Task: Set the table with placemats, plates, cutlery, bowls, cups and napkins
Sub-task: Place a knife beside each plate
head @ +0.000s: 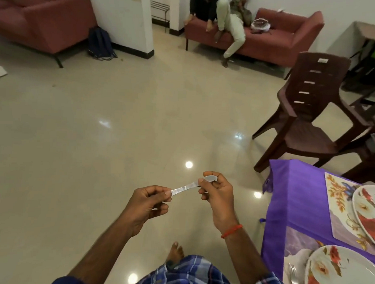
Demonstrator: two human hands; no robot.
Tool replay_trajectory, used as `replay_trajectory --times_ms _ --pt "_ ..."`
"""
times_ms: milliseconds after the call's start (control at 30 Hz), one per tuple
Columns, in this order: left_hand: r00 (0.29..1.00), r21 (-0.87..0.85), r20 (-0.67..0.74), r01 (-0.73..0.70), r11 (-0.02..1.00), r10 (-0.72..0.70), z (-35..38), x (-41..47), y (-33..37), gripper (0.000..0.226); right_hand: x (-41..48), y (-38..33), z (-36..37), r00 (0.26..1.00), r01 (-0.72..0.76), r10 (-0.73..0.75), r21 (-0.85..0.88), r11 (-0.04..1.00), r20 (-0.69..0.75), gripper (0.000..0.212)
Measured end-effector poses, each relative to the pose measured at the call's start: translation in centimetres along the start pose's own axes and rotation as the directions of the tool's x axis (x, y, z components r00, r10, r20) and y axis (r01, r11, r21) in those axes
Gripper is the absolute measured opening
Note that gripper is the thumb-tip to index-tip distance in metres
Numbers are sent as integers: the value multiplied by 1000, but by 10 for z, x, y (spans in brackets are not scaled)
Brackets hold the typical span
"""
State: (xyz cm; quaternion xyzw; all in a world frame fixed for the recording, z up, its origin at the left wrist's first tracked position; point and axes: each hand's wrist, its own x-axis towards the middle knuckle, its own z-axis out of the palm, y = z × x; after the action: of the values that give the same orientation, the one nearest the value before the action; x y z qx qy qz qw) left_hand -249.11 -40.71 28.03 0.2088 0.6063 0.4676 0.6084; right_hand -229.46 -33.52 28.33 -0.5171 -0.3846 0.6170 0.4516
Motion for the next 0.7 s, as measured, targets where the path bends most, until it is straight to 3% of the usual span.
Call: replay_trajectory --times_ms 400,700 --pt "998 76 60 32 997 -37 46 130 69 14 109 -26 -11 990 -3 -5 -60 998 -143 14" --pt "974 190 202 62 980 -101 79 223 118 14 167 -35 -19 948 -3 19 52 999 -319 13"
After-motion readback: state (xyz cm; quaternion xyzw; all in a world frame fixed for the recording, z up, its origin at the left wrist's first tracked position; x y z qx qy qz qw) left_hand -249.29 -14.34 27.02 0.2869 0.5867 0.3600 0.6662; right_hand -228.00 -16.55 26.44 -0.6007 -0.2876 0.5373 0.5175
